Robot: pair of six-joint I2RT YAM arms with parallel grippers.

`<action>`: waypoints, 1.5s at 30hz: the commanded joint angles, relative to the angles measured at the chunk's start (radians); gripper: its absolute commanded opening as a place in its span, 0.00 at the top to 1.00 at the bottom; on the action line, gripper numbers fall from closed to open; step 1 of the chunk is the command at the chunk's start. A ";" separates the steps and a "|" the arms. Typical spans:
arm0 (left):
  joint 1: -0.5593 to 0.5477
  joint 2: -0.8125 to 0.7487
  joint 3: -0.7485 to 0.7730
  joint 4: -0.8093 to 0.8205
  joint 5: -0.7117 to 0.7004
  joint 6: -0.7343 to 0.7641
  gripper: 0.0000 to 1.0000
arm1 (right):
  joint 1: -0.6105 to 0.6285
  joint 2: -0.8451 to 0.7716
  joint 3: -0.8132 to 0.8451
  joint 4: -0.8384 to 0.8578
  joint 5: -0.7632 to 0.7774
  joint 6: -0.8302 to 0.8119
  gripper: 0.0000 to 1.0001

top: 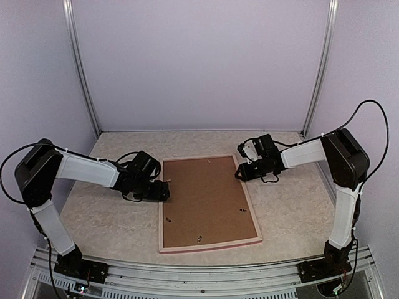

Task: Put the photo into the frame
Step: Press the fastener onto the backboard.

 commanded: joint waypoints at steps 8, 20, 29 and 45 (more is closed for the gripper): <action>-0.029 0.017 -0.013 0.007 -0.032 -0.043 0.42 | 0.001 -0.021 -0.124 -0.020 0.026 0.129 0.70; -0.029 0.018 0.013 0.009 0.011 -0.038 0.82 | 0.055 -0.089 -0.173 -0.021 0.101 0.210 0.74; -0.029 0.031 0.050 -0.040 -0.046 -0.022 1.00 | 0.056 -0.098 -0.144 -0.078 0.121 0.181 0.60; -0.027 0.048 0.060 -0.053 -0.049 -0.012 1.00 | 0.021 -0.088 -0.075 -0.075 -0.009 0.139 0.54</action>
